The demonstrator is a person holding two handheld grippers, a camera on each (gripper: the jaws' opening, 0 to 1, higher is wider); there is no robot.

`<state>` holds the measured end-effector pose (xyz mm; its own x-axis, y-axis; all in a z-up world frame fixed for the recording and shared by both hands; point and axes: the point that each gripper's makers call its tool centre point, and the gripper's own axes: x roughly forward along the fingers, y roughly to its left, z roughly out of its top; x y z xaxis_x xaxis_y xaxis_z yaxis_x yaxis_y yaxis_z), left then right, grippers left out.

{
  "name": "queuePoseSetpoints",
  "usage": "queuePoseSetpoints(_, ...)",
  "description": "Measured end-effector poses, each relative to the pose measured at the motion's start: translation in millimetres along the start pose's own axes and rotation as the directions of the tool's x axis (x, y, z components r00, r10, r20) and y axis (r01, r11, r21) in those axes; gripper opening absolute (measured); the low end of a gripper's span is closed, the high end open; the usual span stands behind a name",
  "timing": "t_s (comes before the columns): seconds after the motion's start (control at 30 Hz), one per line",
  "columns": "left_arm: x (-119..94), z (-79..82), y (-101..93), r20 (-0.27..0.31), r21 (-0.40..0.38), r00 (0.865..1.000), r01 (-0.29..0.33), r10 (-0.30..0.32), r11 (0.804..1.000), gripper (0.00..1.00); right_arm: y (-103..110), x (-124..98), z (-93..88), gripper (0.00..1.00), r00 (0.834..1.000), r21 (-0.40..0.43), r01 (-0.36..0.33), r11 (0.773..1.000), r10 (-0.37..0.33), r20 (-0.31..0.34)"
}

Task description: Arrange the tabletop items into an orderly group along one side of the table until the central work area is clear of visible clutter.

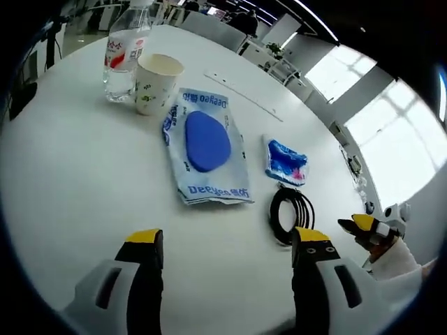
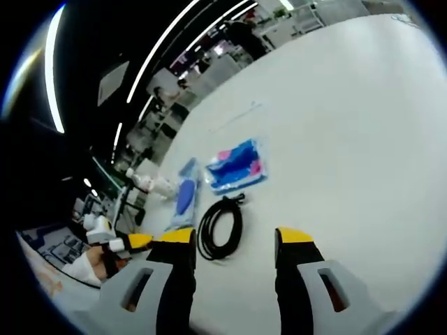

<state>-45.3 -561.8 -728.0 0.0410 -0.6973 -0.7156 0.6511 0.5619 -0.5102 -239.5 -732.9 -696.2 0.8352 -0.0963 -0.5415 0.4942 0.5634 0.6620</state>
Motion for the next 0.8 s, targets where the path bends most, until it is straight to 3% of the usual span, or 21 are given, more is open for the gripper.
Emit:
queuePoseSetpoints(0.2,-0.8,-5.2,4.0,0.007,-0.025,1.000,-0.014,0.014,1.000,0.76,-4.2,-6.8,-10.1,0.44,1.000,-0.003,0.007,1.000,-0.007,-0.004)
queuePoseSetpoints(0.4,2.9,-7.0,0.6,0.005,-0.033,1.000,-0.004,0.004,0.999,0.75,-7.5,-11.5,-5.2,0.44,1.000,-0.002,0.012,1.000,-0.012,0.011)
queuePoseSetpoints(0.57,11.0,-8.5,-3.2,0.013,-0.114,1.000,0.022,-0.020,0.993,0.72,-7.1,-9.8,-1.7,0.44,1.000,-0.021,0.006,1.000,-0.006,0.013)
queuePoseSetpoints(0.67,19.2,-2.0,-9.7,0.049,-0.237,0.997,0.073,-0.063,0.969,0.68,-4.3,-7.6,-1.8,0.44,1.000,-0.031,0.000,1.000,0.001,0.009)
queuePoseSetpoints(0.8,29.8,17.6,-15.0,0.148,-0.403,0.985,0.138,-0.084,0.905,0.63,-2.4,-6.8,-3.0,0.44,1.000,-0.032,-0.007,0.999,0.007,0.003)
